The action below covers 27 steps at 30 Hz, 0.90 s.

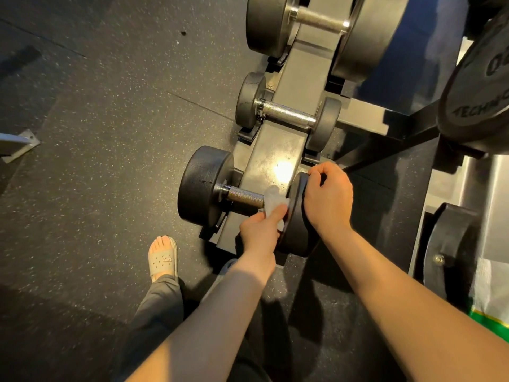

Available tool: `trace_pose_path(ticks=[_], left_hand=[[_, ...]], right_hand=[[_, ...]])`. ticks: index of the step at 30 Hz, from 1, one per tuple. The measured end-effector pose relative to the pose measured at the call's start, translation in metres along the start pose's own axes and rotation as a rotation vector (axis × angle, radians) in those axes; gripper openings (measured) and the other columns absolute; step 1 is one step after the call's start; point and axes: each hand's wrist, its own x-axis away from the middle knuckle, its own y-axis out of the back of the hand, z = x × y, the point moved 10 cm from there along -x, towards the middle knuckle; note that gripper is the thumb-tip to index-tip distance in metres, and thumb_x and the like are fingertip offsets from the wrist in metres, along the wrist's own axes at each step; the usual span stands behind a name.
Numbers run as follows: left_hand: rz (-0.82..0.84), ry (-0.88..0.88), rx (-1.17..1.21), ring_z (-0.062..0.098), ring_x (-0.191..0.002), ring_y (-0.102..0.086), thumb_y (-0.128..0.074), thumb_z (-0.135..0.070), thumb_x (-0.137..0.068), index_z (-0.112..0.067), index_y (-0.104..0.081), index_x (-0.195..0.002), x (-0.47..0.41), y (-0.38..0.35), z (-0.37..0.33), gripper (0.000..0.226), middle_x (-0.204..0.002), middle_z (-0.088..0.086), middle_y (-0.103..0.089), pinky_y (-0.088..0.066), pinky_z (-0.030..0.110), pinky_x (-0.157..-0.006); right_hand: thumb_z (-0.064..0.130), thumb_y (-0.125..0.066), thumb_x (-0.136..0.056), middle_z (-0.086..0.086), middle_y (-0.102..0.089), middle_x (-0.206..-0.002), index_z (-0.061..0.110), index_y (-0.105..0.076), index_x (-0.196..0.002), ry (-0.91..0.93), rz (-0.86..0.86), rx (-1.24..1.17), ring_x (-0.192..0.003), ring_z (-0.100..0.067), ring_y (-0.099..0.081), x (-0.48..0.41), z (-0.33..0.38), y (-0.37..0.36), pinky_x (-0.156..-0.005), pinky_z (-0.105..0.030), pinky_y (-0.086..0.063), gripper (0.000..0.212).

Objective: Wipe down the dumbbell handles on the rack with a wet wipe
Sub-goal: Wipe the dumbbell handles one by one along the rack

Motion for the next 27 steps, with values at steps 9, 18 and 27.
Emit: trace_pose_path(ticks=[9,18,27], left_hand=[[-0.192,0.068,0.553,0.008,-0.067,-0.061,-0.076,-0.023,-0.092,-0.012,-0.067,-0.097,-0.019,0.049,-0.026,0.015,-0.087,0.005,-0.068,-0.053,0.018,-0.058],[-0.18,0.147,0.578,0.02,-0.094,-0.07,-0.064,-0.02,-0.1,-0.007,-0.064,-0.121,-0.012,0.051,-0.013,0.025,-0.104,0.011,-0.071,-0.055,0.031,-0.089],[0.083,0.159,0.448,0.022,-0.103,-0.07,-0.041,-0.026,-0.108,-0.013,-0.069,-0.119,0.007,0.06,-0.024,0.033,-0.114,0.012,-0.075,-0.053,0.035,-0.086]], right_hand=[[0.019,-0.051,-0.104,0.002,-0.061,-0.085,0.017,-0.062,-0.088,-0.026,0.006,-0.01,-0.087,-0.015,-0.059,0.001,0.001,0.003,-0.082,-0.031,-0.051,0.019],[0.016,-0.067,-0.088,-0.003,-0.064,-0.108,0.014,-0.069,-0.108,0.403,0.054,0.373,-0.104,-0.021,-0.059,0.025,0.071,-0.002,-0.096,-0.039,-0.049,0.019],[0.024,-0.075,-0.079,-0.006,-0.063,-0.103,0.015,-0.069,-0.104,0.67,0.387,0.556,-0.091,-0.025,-0.057,0.088,0.095,-0.121,-0.072,-0.037,-0.045,0.027]])
